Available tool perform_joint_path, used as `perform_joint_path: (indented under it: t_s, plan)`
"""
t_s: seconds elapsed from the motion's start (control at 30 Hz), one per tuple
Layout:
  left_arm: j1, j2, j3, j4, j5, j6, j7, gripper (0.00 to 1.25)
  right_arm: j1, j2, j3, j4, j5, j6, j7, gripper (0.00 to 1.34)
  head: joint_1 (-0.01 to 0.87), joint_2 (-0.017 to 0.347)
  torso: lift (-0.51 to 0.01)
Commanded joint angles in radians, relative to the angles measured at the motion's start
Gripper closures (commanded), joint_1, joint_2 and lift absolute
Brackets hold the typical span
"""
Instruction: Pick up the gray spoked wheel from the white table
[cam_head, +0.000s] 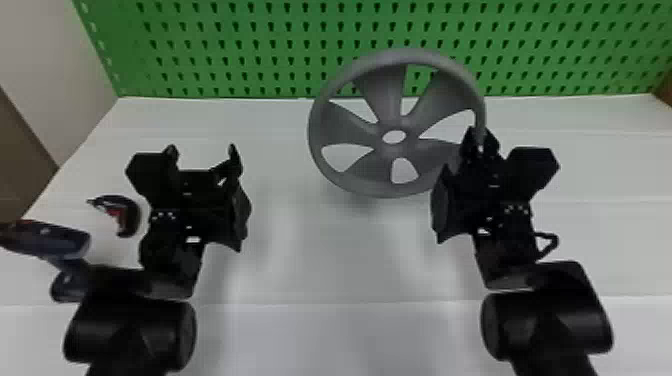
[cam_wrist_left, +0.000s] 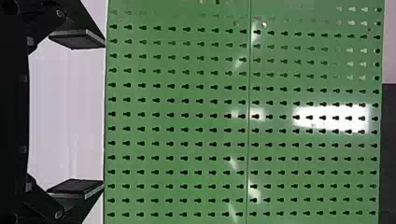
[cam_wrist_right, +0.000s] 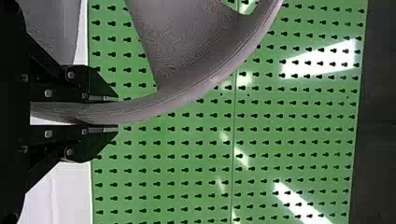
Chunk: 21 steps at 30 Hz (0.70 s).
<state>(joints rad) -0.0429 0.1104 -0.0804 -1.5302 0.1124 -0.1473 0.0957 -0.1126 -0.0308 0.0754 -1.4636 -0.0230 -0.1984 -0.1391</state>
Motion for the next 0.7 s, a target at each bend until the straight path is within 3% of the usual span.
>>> perform_joint_path:
  t_s: [0.0, 0.67]
  plan:
    - [0.000, 0.000, 0.002, -0.001, -0.002, 0.002, 0.013, 0.21, 0.001, -0.001, 0.007, -0.003, 0.000, 0.014, 0.001, 1.06, 0.770, 0.044, -0.098]
    - [-0.002, 0.000, 0.005, -0.007, -0.002, 0.002, 0.016, 0.21, -0.004, -0.003, 0.021, -0.004, -0.002, 0.016, 0.001, 1.06, 0.770, 0.044, -0.098]
